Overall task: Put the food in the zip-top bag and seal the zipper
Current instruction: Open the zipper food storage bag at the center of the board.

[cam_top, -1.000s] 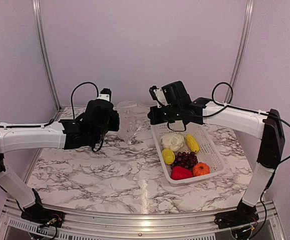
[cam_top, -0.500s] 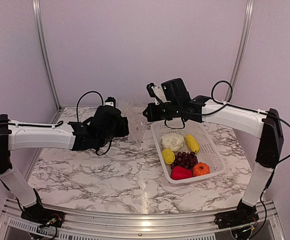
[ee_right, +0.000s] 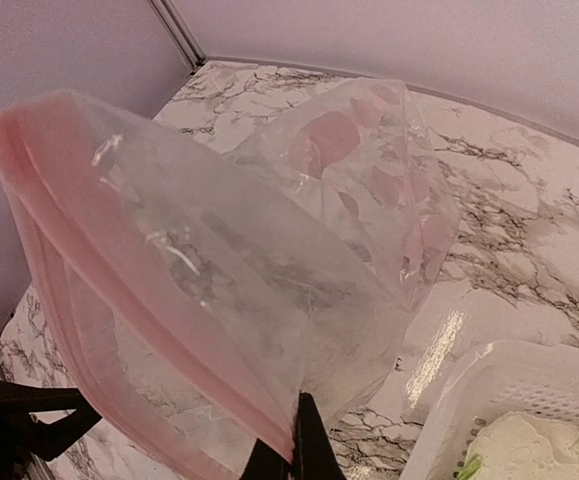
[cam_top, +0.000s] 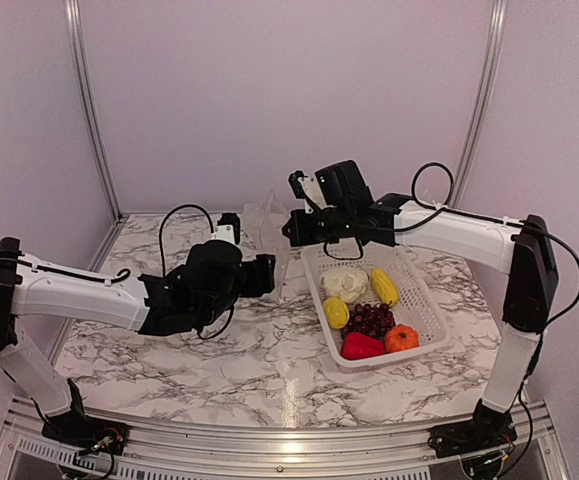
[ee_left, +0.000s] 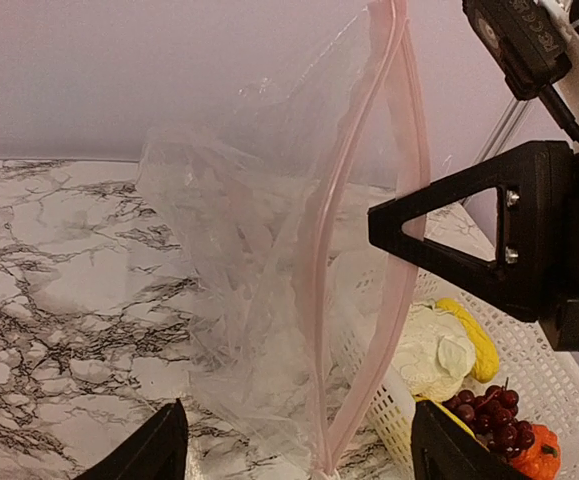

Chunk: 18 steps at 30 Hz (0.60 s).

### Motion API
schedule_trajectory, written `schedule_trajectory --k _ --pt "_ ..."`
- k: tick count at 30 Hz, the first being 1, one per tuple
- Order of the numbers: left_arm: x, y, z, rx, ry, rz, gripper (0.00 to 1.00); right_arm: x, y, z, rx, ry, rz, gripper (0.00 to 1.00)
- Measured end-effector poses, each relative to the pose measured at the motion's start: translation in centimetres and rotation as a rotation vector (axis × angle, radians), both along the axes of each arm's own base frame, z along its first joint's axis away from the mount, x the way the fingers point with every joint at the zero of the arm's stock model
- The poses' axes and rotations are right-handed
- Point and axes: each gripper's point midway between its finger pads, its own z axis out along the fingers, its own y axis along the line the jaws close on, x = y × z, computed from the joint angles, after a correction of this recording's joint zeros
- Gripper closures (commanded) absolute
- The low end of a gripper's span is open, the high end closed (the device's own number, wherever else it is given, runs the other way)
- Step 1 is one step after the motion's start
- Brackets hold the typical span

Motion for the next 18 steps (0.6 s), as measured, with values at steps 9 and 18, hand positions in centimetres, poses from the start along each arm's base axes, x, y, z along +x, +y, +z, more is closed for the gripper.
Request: schedule_trajectory --k 9,18 --pt "2.1 -2.2 0.0 -0.035 0.020 0.078 0.32 0.0 0.0 0.0 0.001 0.000 0.001 1.00" --pt "4.8 -0.5 -2.4 0.068 0.025 0.228 0.89 -0.4 0.2 -0.1 0.008 0.006 0.023 1.00"
